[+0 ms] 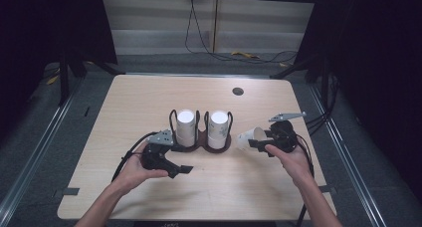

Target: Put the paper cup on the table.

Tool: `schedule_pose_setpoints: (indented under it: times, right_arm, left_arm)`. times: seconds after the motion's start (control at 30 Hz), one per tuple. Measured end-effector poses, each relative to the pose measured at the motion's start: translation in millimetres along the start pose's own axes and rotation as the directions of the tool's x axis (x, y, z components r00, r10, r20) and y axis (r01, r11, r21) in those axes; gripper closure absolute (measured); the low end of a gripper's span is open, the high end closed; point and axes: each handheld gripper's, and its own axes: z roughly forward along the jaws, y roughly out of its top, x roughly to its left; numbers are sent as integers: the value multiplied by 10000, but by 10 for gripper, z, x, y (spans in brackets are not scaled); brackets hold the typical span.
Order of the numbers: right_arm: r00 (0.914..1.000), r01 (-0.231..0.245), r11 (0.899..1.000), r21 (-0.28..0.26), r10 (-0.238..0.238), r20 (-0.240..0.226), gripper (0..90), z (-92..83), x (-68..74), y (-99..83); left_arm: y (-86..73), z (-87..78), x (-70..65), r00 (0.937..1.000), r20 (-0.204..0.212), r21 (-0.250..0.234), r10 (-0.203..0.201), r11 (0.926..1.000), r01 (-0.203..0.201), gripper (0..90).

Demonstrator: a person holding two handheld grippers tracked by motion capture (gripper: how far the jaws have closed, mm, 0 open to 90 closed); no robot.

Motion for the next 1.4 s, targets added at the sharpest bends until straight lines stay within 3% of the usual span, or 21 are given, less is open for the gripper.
schedule_pose_setpoints:
  times: [0.4, 0.47, 0.7, 0.9, 1.2, 1.27, 1.4]
  right_arm:
    - [9996, 27, 9978, 663, -45, 270, 291, 32, -88, 129]
    - [9992, 115, 9952, 971, -153, 380, 292, 68, -124, 185]
    - [9976, -175, 9908, 1345, 84, 681, 293, 105, -176, 259]
    - [9942, 10, 9866, 1634, -186, 1060, 293, 106, -164, 316]
    - [9846, 196, 9674, 2524, -626, 1633, 289, 166, -134, 340]
    - [9858, 188, 9618, 2730, -634, 1553, 288, 186, -144, 347]
    - [9786, 168, 9466, 3220, -817, 1891, 286, 264, -149, 356]
  left_arm:
    - [-42, -53, 81, 9993, -219, -8, -286, 9996, 286, 171]
    - [-39, -53, 93, 9987, -283, -16, -418, 9991, 418, 171]
    - [-41, -63, 64, 9985, -471, -75, -272, 9996, 268, 171]
    - [-48, -99, 41, 9985, -526, -75, -164, 9998, 160, 171]
    - [-42, -133, 8, 9989, -458, -153, -31, 9999, 24, 177]
    - [-39, -128, 7, 9990, -436, -150, -13, 9999, 7, 178]
    - [-35, -136, 7, 9986, -517, -279, -70, 9996, 56, 180]
